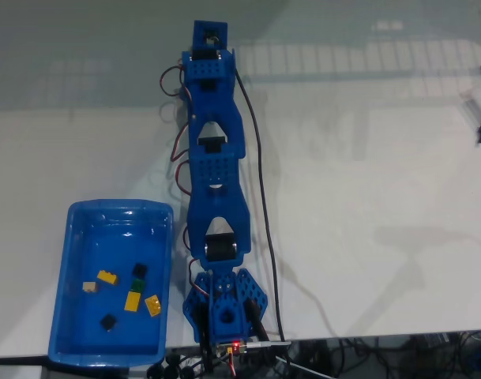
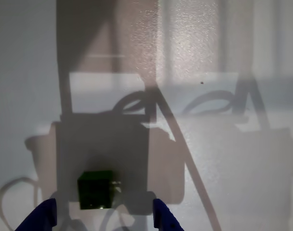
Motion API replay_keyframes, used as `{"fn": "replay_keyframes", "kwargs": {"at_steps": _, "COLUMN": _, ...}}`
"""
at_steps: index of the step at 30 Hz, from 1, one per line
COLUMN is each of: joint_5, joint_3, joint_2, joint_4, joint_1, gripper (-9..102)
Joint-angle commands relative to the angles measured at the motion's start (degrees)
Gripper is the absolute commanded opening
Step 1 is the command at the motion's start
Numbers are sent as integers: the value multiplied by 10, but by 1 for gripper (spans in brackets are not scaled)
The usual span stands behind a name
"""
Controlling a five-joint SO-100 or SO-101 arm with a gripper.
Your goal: Pick up all the lego then put into the bin
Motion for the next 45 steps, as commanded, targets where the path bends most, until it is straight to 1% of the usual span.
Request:
{"fn": "replay_keyframes", "kwargs": {"at_steps": 1, "joint_5": -5, "joint_3": -42, "joint_2": 2, "joint_4": 2, "joint_1": 6, "gripper": 25}}
{"fn": "replay_keyframes", "kwargs": {"at_steps": 18, "joint_5": -11, "joint_3": -57, "joint_2": -33, "joint_4": 3, "joint_1": -6, "gripper": 23}}
{"fn": "replay_keyframes", "kwargs": {"at_steps": 24, "joint_5": -12, "joint_3": -63, "joint_2": -43, "joint_4": 3, "joint_1": -7, "gripper": 16}}
{"fn": "replay_keyframes", "kwargs": {"at_steps": 29, "joint_5": 0, "joint_3": -82, "joint_2": -59, "joint_4": 3, "joint_1": -7, "gripper": 1}}
{"fn": "replay_keyframes", "kwargs": {"at_steps": 36, "joint_5": 16, "joint_3": -86, "joint_2": -63, "joint_4": -1, "joint_1": -13, "gripper": 0}}
{"fn": "replay_keyframes", "kwargs": {"at_steps": 40, "joint_5": 69, "joint_3": -60, "joint_2": 4, "joint_4": -4, "joint_1": -33, "gripper": 0}}
{"fn": "replay_keyframes", "kwargs": {"at_steps": 43, "joint_5": 146, "joint_3": -5, "joint_2": 136, "joint_4": -27, "joint_1": -74, "gripper": 0}}
{"fn": "replay_keyframes", "kwargs": {"at_steps": 45, "joint_5": 193, "joint_3": 23, "joint_2": 243, "joint_4": -15, "joint_1": -111, "gripper": 0}}
